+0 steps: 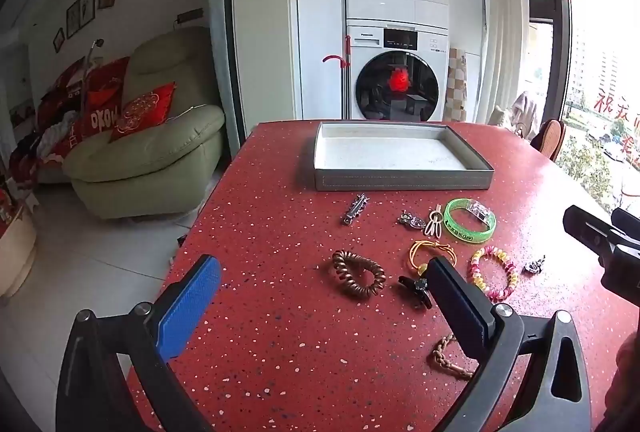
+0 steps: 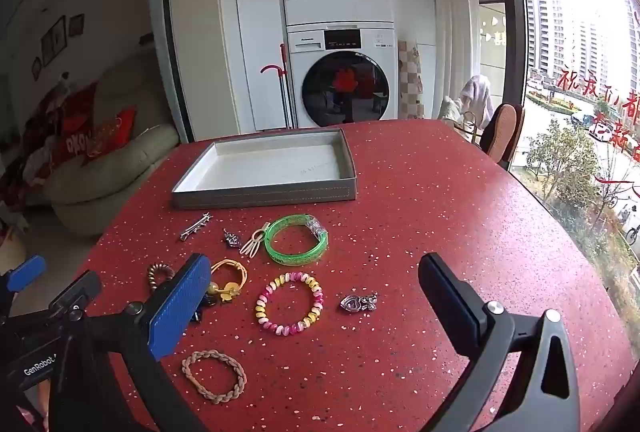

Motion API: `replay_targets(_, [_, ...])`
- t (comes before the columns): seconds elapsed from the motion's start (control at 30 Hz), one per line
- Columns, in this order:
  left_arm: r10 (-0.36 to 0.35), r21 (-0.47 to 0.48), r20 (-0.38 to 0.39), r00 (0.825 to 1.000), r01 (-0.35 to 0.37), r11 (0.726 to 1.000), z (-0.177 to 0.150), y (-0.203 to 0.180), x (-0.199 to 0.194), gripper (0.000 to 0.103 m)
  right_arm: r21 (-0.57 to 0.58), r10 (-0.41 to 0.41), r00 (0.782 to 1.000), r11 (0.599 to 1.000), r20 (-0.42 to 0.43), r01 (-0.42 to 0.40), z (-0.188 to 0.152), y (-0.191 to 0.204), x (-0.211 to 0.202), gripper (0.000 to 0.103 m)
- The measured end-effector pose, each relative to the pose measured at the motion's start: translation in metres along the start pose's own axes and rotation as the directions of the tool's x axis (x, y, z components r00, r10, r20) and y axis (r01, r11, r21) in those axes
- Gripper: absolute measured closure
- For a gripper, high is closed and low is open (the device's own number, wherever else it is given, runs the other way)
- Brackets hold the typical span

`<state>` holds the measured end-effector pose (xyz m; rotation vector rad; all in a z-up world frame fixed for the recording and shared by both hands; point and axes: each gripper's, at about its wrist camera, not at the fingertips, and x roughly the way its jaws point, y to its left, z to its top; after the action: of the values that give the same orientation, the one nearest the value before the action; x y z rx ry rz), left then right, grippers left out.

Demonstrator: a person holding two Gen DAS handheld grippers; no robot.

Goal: Organize jewelry

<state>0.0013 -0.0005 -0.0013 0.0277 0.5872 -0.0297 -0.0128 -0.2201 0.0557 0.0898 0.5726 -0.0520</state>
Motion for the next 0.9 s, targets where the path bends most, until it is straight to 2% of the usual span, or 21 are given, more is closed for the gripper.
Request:
replay_targets(0.07, [-0.024,-0.034,-0.02,1.0,0.023,0.999,0.002,0.008,0.003,0.0,0.001,0.0,1.0,1.0,0.001,0.0,0.0,0.0,0.0,0.0])
replay_targets(0.13, [-0.015,-0.042,-0.016,1.0,0.014,0.999,-0.002,0.011,0.004,0.0,0.003,0.001,1.0,1.0,0.002,-0.001,0.0,-0.001,-0.001,0.0])
replay_targets(0.9, [-0.008,-0.035,-0.007,1.0,0.007,0.999,0.005,0.006,0.004,0.0,0.006,0.009,1.0,1.0,-0.004,-0.009,0.005,0.0,0.001,0.0])
